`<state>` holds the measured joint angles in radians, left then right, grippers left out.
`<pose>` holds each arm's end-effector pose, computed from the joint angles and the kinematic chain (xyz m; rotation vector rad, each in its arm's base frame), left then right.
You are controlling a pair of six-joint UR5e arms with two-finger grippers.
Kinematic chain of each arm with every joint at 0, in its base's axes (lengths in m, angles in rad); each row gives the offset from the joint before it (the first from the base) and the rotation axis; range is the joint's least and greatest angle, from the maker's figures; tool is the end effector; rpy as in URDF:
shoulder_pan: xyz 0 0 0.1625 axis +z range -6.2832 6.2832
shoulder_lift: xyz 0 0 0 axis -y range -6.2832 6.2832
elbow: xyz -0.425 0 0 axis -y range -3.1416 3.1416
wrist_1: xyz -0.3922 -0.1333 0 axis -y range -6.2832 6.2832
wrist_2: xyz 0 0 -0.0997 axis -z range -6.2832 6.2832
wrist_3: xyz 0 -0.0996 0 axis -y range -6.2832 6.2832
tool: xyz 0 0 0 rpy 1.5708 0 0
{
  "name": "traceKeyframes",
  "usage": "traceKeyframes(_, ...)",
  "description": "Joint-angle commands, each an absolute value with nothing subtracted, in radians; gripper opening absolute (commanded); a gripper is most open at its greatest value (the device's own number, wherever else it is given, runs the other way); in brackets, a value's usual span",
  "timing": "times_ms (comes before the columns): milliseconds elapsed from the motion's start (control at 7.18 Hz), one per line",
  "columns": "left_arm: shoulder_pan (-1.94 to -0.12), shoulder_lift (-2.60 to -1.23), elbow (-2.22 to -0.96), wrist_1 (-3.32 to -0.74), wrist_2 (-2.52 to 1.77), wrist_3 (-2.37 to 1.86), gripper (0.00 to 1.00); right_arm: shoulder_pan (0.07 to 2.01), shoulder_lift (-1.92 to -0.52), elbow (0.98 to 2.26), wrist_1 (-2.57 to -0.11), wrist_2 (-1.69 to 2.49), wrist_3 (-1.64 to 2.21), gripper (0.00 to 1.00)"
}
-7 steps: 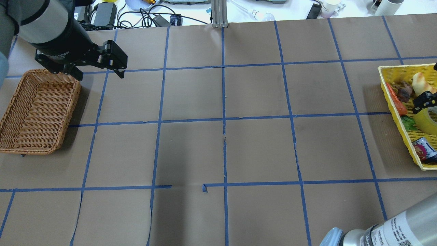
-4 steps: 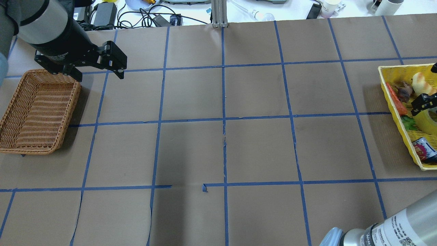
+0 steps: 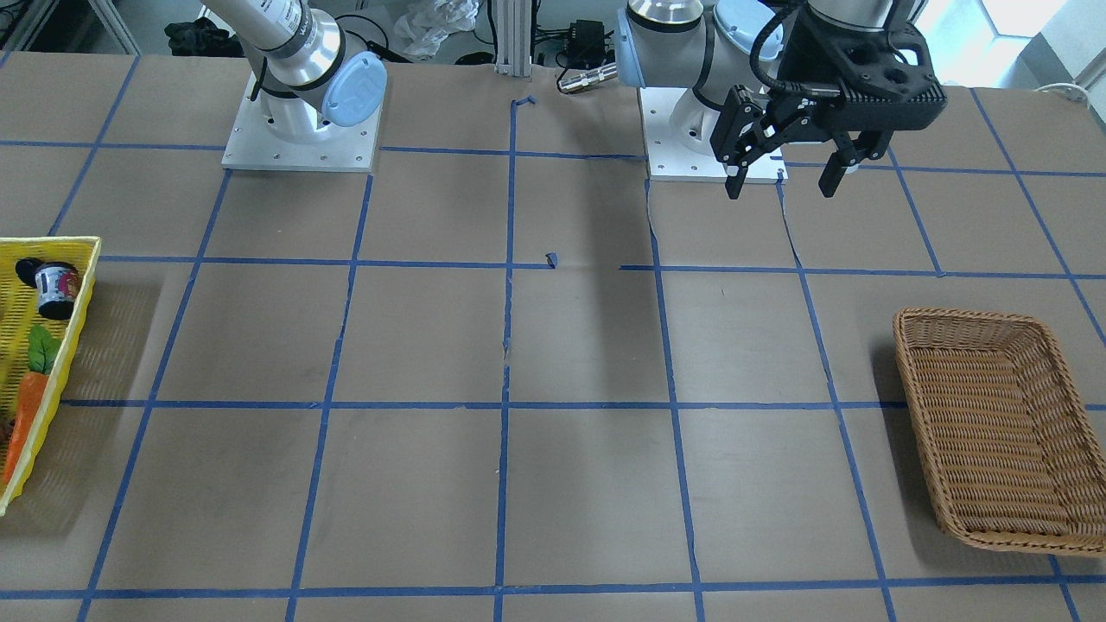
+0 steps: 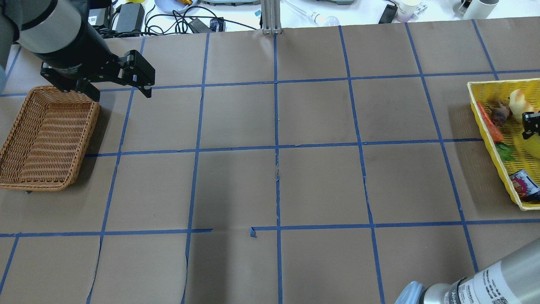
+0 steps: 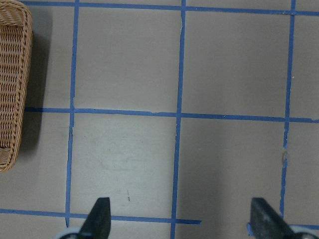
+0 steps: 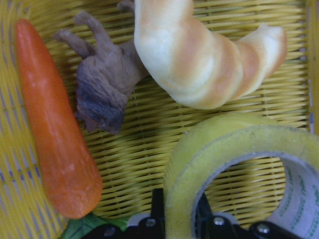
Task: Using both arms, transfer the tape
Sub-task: 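Reach the right gripper into the yellow crate and grasp the yellow tape roll, then carry the tape roll with the right gripper to the table center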
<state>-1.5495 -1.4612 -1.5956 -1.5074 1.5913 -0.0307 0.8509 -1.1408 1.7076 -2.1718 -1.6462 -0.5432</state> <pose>-0.1215 -0.4603 0.5344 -0.0833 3.1122 -0.2313 -0.3083 -0.5424 0.2424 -0.2720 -3.0483 -0.0259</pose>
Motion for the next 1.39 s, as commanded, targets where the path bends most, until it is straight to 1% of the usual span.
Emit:
traceKeyframes(0, -1.549, -1.462, -1.592, -1.508, 1.592, -0.029, 1.0, 0.908, -1.248, 1.68, -2.082, -1.664, -0.474, 0.0)
traceKeyframes(279, -1.551, -1.454, -1.608, -1.509, 1.592, -0.029, 1.0, 1.015, -1.322, 1.623, -1.931, -1.692, -0.328, 0.0)
traceKeyframes(418, -1.552, -1.457, -1.602, -1.506, 1.592, -0.031, 1.0, 1.134, -1.333, 1.587, -1.845, -1.681, -0.202, 0.0)
traceKeyframes(557, -1.552, -1.45, -1.612, -1.511, 1.592, -0.031, 1.0, 1.282, -1.328, 1.576, -1.832, -1.671, -0.013, 0.0)
traceKeyframes(697, -1.546, -1.463, -1.596, -1.503, 1.591, -0.029, 1.0, 1.439, -1.312, 1.574, -1.844, -1.634, 0.203, 0.0)
traceKeyframes(836, -1.552, -1.445, -1.615, -1.514, 1.594, -0.031, 1.0, 1.553, -1.258, 1.556, -1.911, -1.6, 0.371, 0.0)
traceKeyframes(975, -1.549, -1.46, -1.599, -1.503, 1.592, -0.031, 1.0, 1.631, -1.19, 1.505, -1.934, -1.598, 0.484, 0.0)
traceKeyframes(1254, -1.549, -1.453, -1.606, -1.505, 1.595, -0.031, 1.0, 1.773, -1.062, 1.409, -1.956, -1.508, 0.769, 0.0)
